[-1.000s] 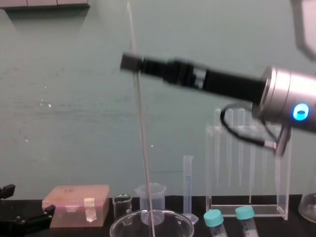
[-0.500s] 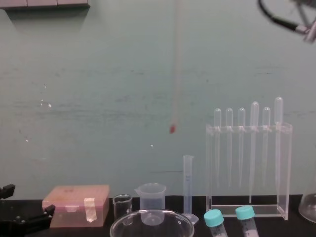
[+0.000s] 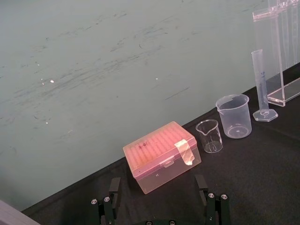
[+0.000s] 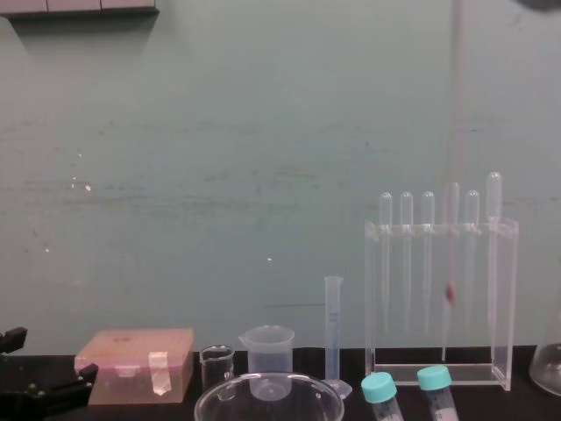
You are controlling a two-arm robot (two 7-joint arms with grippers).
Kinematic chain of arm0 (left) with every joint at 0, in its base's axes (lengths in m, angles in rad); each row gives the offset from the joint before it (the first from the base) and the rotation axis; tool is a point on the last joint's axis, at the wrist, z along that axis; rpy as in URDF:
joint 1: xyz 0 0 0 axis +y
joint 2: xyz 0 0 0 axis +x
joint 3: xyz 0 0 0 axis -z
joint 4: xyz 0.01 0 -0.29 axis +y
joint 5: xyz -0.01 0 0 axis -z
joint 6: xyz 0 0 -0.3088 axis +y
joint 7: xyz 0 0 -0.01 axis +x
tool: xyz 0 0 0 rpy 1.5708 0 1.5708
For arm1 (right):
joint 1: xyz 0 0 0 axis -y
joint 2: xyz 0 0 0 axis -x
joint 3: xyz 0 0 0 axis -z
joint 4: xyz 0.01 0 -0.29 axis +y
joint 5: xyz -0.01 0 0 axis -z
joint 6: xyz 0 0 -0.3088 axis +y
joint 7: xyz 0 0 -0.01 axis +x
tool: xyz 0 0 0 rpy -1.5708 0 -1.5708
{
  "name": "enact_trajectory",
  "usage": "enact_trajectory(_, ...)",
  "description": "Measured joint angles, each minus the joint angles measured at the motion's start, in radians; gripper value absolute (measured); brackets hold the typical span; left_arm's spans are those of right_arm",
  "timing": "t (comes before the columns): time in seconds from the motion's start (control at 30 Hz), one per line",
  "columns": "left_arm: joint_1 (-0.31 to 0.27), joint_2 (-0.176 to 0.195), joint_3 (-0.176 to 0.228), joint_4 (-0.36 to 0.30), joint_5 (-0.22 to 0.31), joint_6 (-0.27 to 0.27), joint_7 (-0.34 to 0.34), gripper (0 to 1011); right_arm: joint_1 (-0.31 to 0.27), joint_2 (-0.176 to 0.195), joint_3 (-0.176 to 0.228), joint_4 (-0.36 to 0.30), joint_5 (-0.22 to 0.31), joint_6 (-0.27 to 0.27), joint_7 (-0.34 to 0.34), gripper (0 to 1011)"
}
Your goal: Hold the thermometer with one hand and immerse one end into the beaker, then reinsert it into the test tube rack.
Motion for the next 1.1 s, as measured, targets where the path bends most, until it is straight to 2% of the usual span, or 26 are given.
enact_trajectory(0.2,0.0,0.0,0.0,0.0,0.0,0.0,0.0,1008,-0.111,0.043,0.022,-0.044,-0.006,0.001,-0.031,56)
enact_trajectory(0.4,0.0,0.0,0.0,0.0,0.0,0.0,0.0,1008,-0.171,0.06,0.029,-0.058,-0.033,-0.011,-0.032,56)
enact_trajectory(0.73,0.0,0.0,0.0,0.0,0.0,0.0,0.0,1008,-0.213,0.058,0.041,-0.058,-0.078,-0.046,-0.01,56)
enact_trajectory(1.1,0.0,0.0,0.0,0.0,0.0,0.0,0.0,1008,-0.235,0.025,0.048,-0.02,-0.109,-0.072,0.01,56)
